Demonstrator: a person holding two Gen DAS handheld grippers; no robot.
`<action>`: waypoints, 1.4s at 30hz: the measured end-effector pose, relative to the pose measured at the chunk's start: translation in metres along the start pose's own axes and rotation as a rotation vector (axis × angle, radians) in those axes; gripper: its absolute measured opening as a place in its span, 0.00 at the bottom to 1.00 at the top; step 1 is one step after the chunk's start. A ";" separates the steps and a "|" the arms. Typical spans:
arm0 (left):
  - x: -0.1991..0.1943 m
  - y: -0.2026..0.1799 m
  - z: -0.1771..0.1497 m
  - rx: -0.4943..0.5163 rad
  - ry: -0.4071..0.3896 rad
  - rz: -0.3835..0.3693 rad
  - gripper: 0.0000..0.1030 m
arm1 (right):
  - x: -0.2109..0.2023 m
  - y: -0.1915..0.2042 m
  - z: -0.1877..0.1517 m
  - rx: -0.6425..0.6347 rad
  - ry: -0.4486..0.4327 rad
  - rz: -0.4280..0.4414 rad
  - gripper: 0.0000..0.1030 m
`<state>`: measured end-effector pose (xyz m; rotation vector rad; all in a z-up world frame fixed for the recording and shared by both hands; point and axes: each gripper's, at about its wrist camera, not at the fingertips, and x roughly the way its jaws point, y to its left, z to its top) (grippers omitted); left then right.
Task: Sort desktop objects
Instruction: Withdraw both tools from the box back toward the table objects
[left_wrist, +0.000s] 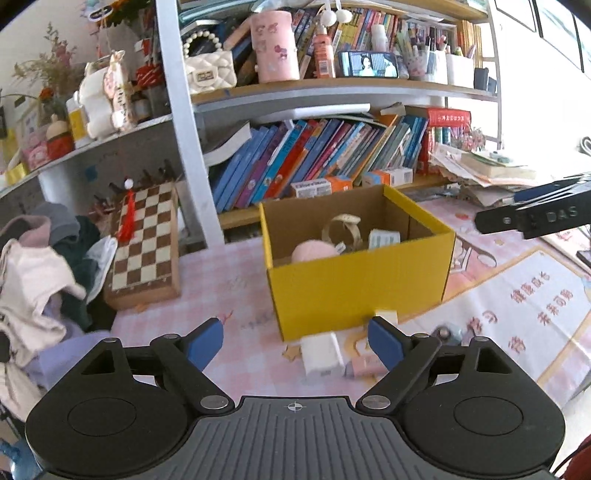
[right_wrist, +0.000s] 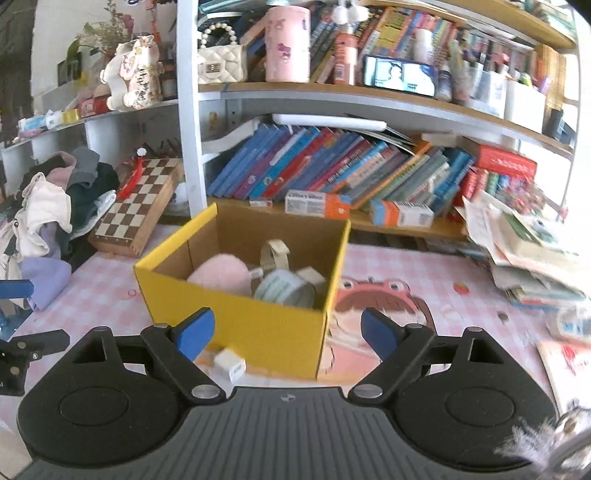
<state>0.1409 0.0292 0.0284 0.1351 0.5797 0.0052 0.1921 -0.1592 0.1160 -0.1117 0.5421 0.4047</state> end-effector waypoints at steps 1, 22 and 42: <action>-0.003 0.000 -0.003 -0.002 0.003 0.002 0.87 | -0.005 0.001 -0.006 0.015 -0.002 -0.014 0.84; -0.028 -0.009 -0.047 -0.015 0.037 0.003 0.89 | -0.040 0.039 -0.095 0.056 0.107 -0.116 0.84; -0.013 -0.033 -0.073 0.017 0.197 -0.131 0.89 | -0.018 0.063 -0.121 0.009 0.324 -0.062 0.87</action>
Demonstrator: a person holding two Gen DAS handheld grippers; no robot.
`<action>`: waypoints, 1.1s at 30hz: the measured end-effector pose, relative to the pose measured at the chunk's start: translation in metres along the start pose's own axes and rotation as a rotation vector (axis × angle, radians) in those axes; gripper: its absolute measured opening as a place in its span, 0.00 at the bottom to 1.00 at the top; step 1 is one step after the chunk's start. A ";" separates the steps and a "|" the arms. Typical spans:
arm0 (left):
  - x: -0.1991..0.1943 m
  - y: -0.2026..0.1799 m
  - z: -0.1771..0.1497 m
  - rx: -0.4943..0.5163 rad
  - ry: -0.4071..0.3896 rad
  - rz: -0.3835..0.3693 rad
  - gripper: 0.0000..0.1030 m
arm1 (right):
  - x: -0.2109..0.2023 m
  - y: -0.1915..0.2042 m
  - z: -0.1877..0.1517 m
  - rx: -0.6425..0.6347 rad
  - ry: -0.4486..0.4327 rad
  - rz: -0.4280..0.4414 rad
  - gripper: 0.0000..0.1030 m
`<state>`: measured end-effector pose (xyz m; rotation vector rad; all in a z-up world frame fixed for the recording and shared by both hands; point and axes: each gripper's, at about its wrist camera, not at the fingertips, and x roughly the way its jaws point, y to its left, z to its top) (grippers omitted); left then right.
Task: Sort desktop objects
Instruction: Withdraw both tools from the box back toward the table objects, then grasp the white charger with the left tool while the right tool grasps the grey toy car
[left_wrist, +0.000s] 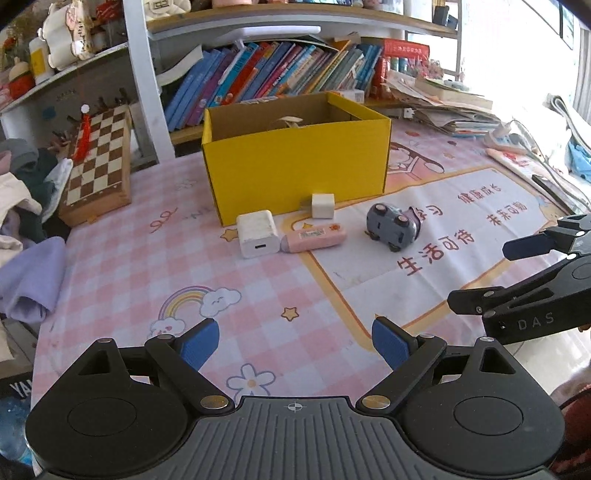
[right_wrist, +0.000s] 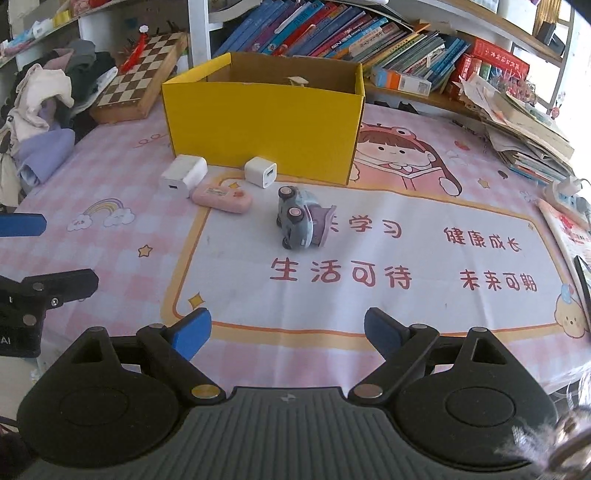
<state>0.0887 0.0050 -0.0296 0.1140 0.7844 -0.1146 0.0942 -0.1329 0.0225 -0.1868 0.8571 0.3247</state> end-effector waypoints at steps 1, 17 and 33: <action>0.000 0.001 0.000 -0.004 -0.001 0.002 0.89 | 0.000 0.000 0.001 -0.003 -0.002 0.000 0.87; 0.011 0.007 0.013 -0.020 -0.008 0.018 0.89 | 0.013 0.003 0.017 -0.052 0.003 0.012 0.79; 0.040 0.011 0.035 -0.063 0.002 0.035 0.89 | 0.050 -0.013 0.049 -0.088 0.047 0.032 0.55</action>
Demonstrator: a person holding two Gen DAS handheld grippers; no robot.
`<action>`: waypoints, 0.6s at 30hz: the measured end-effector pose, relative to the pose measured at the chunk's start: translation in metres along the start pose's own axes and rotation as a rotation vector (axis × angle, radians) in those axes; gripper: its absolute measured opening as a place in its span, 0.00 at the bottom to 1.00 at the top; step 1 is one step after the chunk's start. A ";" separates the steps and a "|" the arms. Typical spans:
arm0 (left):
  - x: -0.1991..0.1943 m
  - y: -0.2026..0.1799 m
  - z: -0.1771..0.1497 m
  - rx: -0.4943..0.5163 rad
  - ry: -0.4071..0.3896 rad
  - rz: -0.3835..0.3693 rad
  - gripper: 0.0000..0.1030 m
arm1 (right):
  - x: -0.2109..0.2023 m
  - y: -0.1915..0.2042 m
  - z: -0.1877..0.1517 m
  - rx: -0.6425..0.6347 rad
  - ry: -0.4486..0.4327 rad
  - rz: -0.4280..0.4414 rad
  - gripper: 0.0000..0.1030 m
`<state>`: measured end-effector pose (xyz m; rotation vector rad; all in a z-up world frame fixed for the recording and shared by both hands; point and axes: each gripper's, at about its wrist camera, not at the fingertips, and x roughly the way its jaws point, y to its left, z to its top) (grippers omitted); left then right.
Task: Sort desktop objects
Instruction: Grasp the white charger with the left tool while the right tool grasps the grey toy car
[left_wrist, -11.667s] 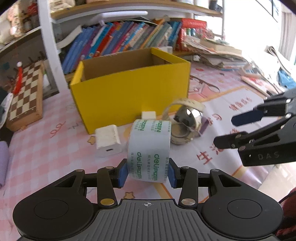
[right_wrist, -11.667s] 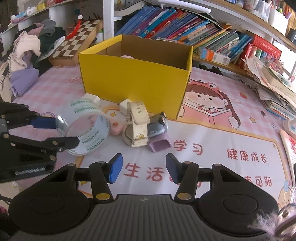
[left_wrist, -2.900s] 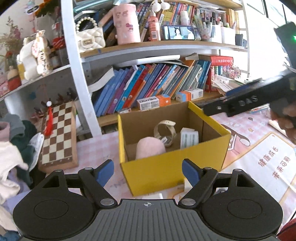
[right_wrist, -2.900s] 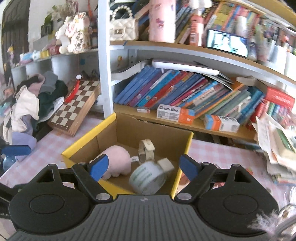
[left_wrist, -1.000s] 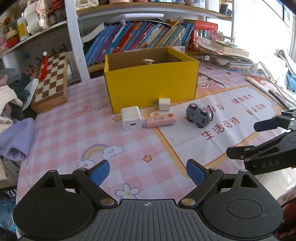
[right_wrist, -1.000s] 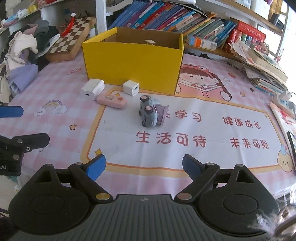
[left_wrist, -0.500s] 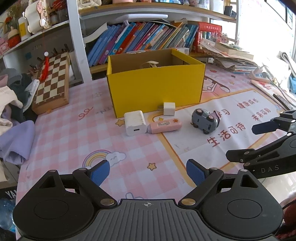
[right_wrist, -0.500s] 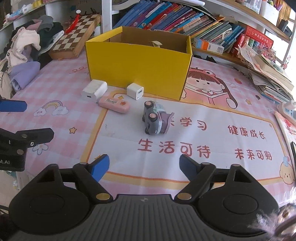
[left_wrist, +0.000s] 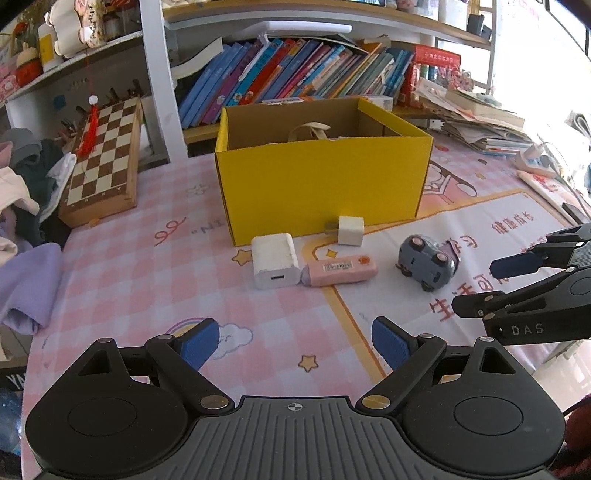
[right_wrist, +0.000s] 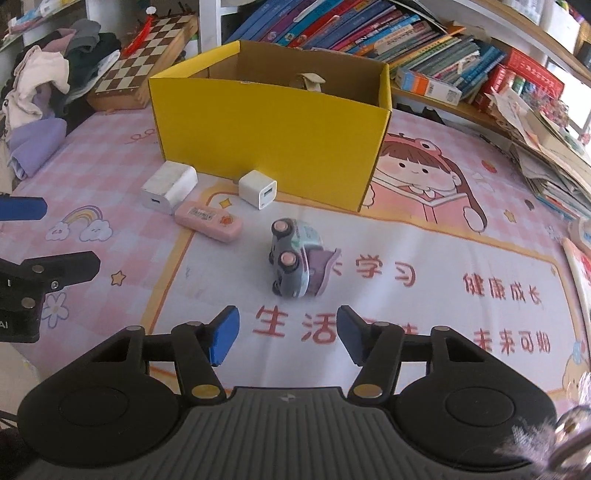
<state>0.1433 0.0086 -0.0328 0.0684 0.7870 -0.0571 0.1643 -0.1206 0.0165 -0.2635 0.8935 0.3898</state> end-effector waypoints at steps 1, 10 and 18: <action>0.002 0.000 0.001 -0.003 0.000 0.003 0.89 | 0.002 -0.001 0.002 -0.004 0.001 0.002 0.55; 0.018 0.005 0.010 -0.046 0.012 0.046 0.88 | 0.023 -0.010 0.021 -0.026 0.024 0.030 0.54; 0.044 0.009 0.026 -0.066 0.020 0.099 0.80 | 0.038 -0.014 0.032 -0.060 0.035 0.055 0.52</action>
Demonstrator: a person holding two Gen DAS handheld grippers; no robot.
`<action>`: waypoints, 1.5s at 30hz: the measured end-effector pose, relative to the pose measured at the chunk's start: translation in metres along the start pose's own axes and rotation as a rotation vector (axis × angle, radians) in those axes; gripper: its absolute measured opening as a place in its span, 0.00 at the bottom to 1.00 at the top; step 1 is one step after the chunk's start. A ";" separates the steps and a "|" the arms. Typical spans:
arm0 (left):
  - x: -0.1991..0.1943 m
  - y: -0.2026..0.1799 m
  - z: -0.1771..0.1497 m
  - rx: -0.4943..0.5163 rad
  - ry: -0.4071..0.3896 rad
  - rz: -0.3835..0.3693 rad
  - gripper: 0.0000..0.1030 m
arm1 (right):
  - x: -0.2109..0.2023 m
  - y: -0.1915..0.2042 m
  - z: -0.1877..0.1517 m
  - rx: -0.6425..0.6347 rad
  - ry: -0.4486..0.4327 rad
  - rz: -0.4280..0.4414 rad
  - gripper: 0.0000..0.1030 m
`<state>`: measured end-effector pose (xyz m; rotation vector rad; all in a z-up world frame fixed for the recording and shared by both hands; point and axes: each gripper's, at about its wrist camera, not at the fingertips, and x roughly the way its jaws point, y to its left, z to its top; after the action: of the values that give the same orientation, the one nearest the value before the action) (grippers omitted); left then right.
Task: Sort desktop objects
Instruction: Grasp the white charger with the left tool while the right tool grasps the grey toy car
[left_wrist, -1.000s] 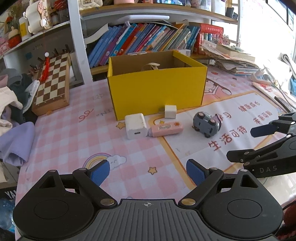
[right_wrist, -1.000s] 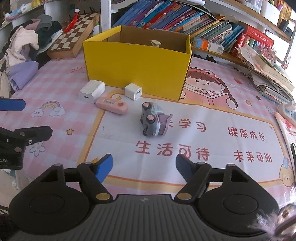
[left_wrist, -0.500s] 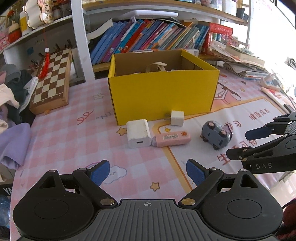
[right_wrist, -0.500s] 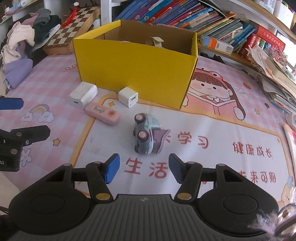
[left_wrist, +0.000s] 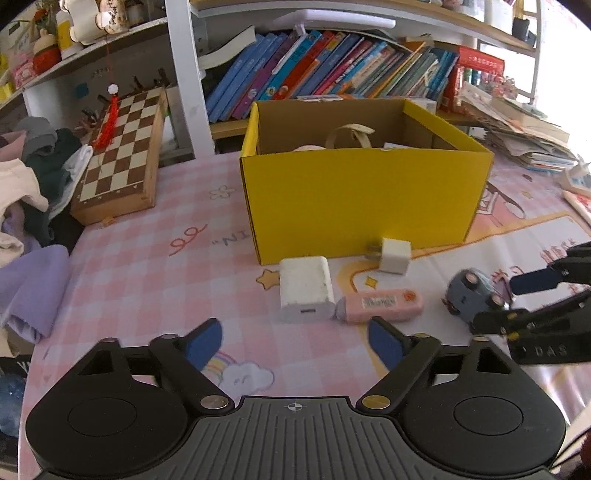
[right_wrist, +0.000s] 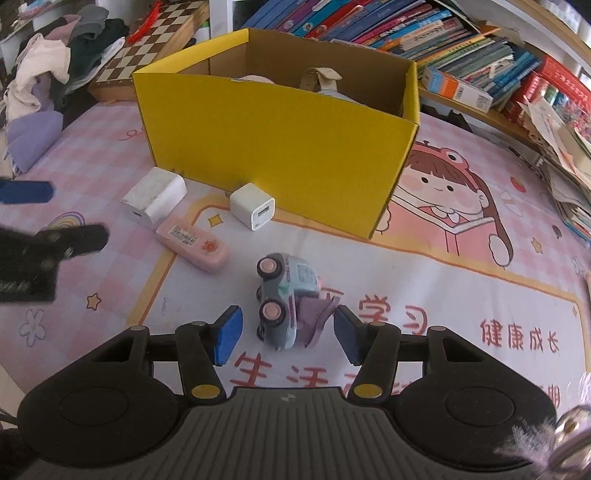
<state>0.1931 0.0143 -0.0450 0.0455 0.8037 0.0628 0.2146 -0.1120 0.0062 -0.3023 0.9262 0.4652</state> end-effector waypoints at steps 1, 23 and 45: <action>0.005 0.000 0.002 -0.001 0.006 0.005 0.79 | 0.002 0.000 0.001 -0.007 0.001 0.003 0.52; 0.074 0.000 0.033 -0.044 0.095 -0.007 0.52 | 0.027 -0.014 0.018 -0.017 0.033 0.044 0.43; 0.051 0.020 0.018 -0.114 0.098 -0.012 0.40 | 0.010 -0.025 0.021 0.032 0.003 0.088 0.42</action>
<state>0.2412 0.0382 -0.0678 -0.0701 0.8973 0.1001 0.2467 -0.1223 0.0112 -0.2342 0.9520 0.5309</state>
